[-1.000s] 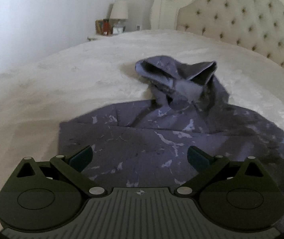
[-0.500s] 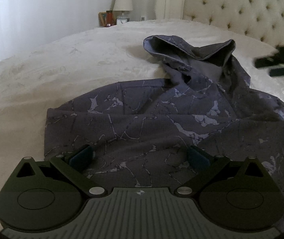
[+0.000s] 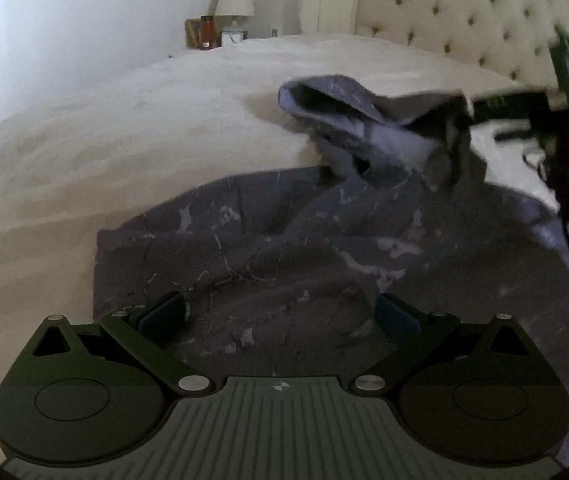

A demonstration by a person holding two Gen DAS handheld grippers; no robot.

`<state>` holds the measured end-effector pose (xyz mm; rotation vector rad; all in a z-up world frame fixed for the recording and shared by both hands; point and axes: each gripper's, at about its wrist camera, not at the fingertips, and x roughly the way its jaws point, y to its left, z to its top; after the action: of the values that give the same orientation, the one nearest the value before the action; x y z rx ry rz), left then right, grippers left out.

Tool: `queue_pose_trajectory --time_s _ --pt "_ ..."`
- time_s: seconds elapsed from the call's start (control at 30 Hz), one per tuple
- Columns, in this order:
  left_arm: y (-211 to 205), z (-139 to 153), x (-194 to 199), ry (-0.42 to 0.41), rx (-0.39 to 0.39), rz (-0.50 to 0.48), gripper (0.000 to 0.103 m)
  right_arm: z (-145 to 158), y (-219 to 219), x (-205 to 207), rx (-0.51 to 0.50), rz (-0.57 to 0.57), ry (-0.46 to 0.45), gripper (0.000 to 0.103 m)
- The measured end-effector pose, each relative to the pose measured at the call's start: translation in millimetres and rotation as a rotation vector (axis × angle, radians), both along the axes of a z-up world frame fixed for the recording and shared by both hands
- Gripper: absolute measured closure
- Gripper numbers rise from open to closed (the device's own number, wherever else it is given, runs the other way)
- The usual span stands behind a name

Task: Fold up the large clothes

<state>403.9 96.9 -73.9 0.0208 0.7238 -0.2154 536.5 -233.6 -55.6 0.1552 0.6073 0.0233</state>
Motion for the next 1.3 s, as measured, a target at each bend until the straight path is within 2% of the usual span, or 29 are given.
queue_pose_trajectory --time_s 0.2,0.27,0.33,0.43,0.5,0.6,0.67,0.8,0.83,0.87,0.9,0.93,1.03,1.17,1.3 --pt "-8 41 13 -0.047 -0.03 -0.029 0.0 -36 -56 -6 0.029 -0.119 0.109 0.03" --pt "-15 51 26 -0.078 -0.018 -0.03 0.0 -50 -73 -10 0.098 -0.15 0.143 0.031" --pt "-23 56 41 -0.113 0.012 -0.032 0.0 -54 -88 -22 0.18 -0.169 0.11 0.031" --pt "-31 61 66 -0.159 0.036 -0.013 0.0 -40 -91 -36 0.204 -0.135 0.027 0.03" --pt "-34 61 81 -0.159 0.026 0.005 0.0 -21 -86 -44 0.216 -0.07 -0.067 0.03" --pt "-37 58 98 -0.145 0.001 0.032 0.0 2 -70 -42 0.279 0.044 -0.145 0.023" --pt "-34 55 106 -0.124 -0.032 0.047 0.0 11 -58 -34 0.31 0.088 -0.148 0.021" --pt "-29 49 116 -0.094 -0.075 0.073 0.0 11 -32 -6 0.276 0.11 -0.052 0.021" --pt "-29 49 116 -0.093 -0.076 0.077 0.0 8 -28 2 0.256 0.102 -0.013 0.027" --pt "-28 50 118 -0.092 -0.073 0.077 0.0 6 -26 7 0.243 0.097 0.022 0.039" --pt "-28 51 120 -0.094 -0.07 0.075 0.0 4 -27 11 0.243 0.099 0.045 0.086" --pt "-28 52 120 -0.101 -0.067 0.07 0.0 2 -30 7 0.26 0.098 0.061 0.091" --pt "-29 57 122 -0.128 -0.064 0.055 0.0 -3 -45 -2 0.277 0.079 0.059 0.093" --pt "-39 58 132 -0.149 -0.065 0.049 0.0 -27 -65 -6 0.308 0.071 0.118 0.093" --pt "-61 53 149 -0.154 -0.069 0.005 0.0 -39 -66 -10 0.333 0.09 0.103 0.089"
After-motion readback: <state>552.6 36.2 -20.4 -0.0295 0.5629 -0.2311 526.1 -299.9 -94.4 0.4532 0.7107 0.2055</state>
